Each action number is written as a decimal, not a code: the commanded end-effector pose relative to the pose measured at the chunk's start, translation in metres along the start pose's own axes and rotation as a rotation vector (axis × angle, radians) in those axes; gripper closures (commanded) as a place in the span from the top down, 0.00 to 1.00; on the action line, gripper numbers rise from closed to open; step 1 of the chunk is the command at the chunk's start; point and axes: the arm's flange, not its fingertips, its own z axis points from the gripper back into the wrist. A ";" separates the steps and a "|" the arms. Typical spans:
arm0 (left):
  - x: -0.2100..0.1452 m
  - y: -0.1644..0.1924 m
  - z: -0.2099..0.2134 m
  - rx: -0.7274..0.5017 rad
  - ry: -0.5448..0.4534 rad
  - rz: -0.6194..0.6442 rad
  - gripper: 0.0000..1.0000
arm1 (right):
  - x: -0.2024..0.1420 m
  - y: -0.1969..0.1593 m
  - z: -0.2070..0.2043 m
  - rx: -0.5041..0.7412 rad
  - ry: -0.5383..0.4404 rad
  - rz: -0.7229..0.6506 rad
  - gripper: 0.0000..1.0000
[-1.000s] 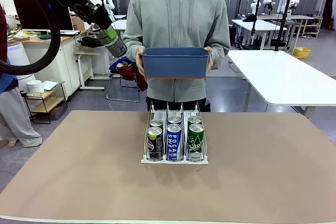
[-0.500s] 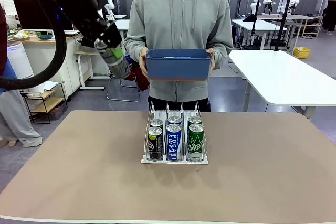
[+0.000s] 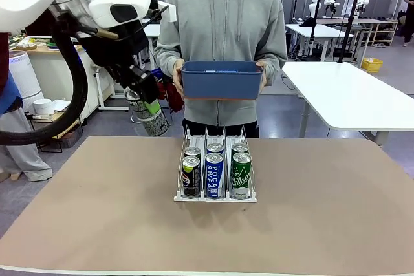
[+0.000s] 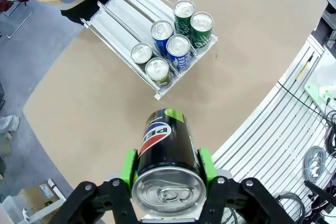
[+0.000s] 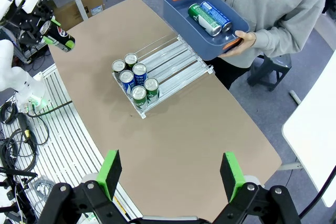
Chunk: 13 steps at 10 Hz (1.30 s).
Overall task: Fill the beverage cans into the dispenser.
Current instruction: Place the picked Pepsi coke in the line of the Automatic Can Dispenser with the same cans.
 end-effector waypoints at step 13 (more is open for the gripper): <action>-0.005 -0.056 -0.111 -0.041 -0.018 -0.257 0.58 | -0.003 0.003 -0.003 0.013 -0.021 0.000 1.00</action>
